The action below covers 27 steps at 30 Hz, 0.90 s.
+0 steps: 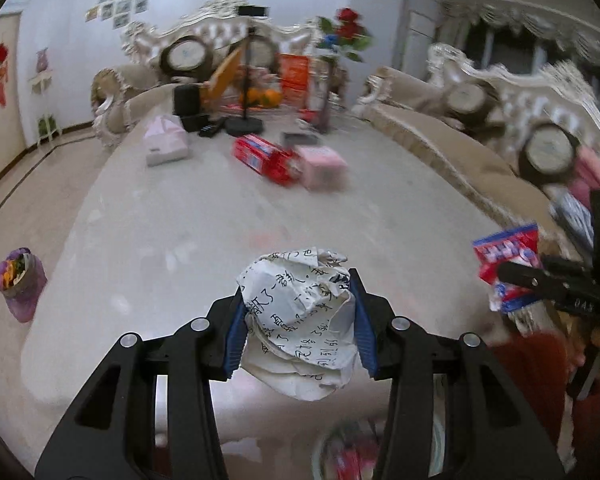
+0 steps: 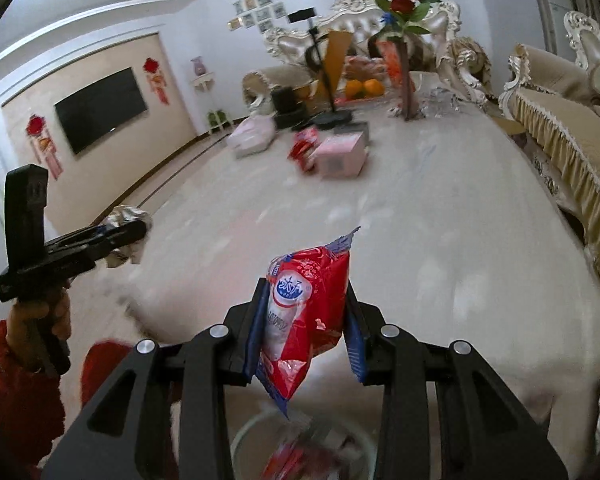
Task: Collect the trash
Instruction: 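Grasp the red snack bag with the right tool while the left grasps the crumpled paper, then carry both items over the wastebasket and open both tools to drop them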
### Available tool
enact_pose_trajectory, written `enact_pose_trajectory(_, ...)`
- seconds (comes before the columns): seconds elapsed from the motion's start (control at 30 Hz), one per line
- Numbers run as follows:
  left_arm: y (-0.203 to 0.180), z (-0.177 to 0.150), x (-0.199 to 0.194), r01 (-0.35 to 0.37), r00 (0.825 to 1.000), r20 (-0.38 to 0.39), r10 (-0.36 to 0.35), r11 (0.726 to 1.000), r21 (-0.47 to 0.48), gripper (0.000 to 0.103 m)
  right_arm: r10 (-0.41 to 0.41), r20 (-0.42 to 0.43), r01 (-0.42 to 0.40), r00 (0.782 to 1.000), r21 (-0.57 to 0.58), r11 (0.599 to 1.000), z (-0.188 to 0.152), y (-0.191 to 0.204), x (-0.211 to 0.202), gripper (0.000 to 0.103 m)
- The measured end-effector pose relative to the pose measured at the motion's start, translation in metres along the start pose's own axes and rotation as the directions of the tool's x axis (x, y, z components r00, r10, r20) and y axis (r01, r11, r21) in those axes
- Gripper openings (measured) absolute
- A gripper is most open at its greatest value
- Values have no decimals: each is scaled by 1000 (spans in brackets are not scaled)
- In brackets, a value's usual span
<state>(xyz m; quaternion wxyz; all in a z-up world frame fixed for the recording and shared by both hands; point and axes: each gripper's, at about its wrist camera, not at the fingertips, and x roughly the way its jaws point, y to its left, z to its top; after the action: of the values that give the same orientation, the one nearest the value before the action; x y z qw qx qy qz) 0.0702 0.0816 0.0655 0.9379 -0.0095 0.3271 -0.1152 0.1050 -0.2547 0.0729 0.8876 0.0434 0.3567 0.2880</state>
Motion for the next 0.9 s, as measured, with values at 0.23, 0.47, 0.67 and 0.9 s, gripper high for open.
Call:
enact_pose_trajectory(0.23, -62, -93, -13, 92, 985, -148, -87, 995, 31, 45, 35, -113, -37, 993, -13, 999, -74, 33, -20, 33)
enact_pose_trajectory(0.47, -86, -172, 77, 97, 907, -411, -88, 995, 1, 45, -18, -422, 60, 907, 86, 995, -146, 6, 73, 33)
enact_pose_trajectory(0.67, -93, -202, 112, 97, 864, -497, -81, 995, 6, 45, -88, -555, 131, 827, 39, 991, -175, -1, 121, 33)
enact_pose_trajectory(0.9, -99, -220, 122, 100, 837, -541, -80, 995, 7, 45, -90, -617, 159, 782, 57, 986, -188, -7, 142, 33)
